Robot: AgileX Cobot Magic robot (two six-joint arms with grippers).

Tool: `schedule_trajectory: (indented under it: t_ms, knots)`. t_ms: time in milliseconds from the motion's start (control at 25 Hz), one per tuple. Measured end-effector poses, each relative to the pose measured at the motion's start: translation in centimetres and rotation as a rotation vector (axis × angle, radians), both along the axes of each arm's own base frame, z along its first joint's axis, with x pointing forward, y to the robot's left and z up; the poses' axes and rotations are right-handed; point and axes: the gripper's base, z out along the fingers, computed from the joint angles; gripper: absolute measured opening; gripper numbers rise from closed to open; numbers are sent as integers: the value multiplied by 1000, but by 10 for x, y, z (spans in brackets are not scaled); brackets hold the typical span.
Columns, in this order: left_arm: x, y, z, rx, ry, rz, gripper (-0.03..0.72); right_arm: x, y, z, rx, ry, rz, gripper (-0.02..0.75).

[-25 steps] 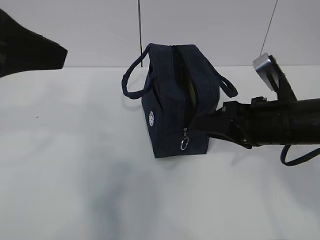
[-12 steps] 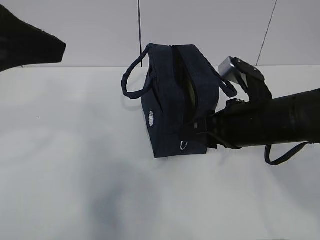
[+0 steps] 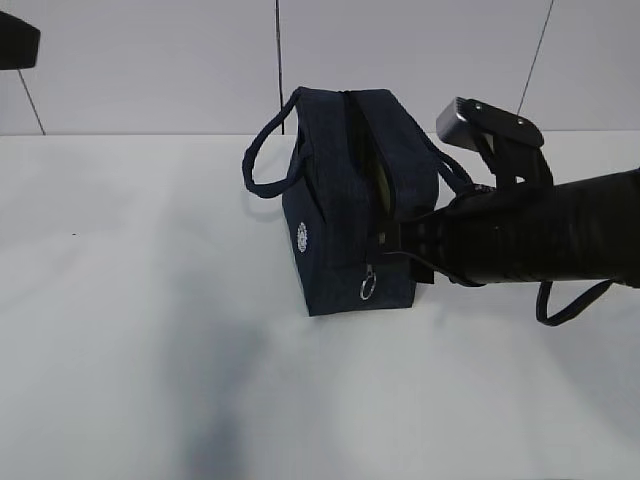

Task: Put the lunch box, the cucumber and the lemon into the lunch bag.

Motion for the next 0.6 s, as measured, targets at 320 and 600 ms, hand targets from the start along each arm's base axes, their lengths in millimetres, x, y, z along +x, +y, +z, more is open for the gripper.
schedule_trajectory:
  t_ms: [320,600]
  knots:
    - [7,20,0,-2,0,101,308,-3,7,-1,-39,-13,-46,283]
    - [8,20,1,-6,-6,104,308,-8,15,1,53,34,7,283]
